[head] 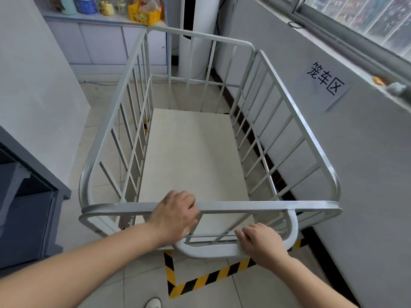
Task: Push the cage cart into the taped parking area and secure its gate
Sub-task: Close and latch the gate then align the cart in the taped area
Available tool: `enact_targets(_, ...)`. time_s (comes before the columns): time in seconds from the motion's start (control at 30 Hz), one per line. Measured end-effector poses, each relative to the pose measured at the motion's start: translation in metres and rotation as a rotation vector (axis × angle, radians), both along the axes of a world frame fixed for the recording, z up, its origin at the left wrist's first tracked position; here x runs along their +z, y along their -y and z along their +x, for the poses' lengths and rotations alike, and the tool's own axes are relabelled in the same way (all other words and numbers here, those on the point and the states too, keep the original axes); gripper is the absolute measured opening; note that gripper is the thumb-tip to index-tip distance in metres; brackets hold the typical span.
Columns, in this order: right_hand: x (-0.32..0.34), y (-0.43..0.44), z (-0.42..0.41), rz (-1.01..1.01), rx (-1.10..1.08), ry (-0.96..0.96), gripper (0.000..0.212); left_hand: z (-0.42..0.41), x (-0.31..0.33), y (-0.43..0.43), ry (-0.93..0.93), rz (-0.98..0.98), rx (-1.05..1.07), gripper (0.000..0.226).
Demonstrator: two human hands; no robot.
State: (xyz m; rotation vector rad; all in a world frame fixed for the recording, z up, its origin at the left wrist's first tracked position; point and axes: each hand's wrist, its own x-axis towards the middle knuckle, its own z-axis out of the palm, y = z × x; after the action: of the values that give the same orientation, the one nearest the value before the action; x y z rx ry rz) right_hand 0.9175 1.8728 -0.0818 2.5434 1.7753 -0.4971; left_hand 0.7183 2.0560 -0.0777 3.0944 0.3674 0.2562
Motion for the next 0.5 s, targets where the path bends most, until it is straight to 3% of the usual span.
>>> enact_targets(0.1,0.004,0.001,0.004,-0.155,-0.055,-0.069,0.061,0.013,-0.004,0.033,-0.163,-0.197,-0.077,0.037)
enact_targets(0.23,0.014,0.005,0.021,-0.320,-0.039,-0.116,0.070,0.026,-0.017,0.047,-0.436,-0.565,0.174,0.054)
enact_targets(0.37,0.017,0.007,0.037,-0.405,0.102,-0.116,0.068,0.039,-0.015,0.050,-0.585,-0.673,0.330,0.069)
enact_targets(0.5,0.014,0.008,0.045,-0.383,0.264,-0.123,0.058,0.051,0.003,0.061,-0.686,-0.711,0.460,0.064)
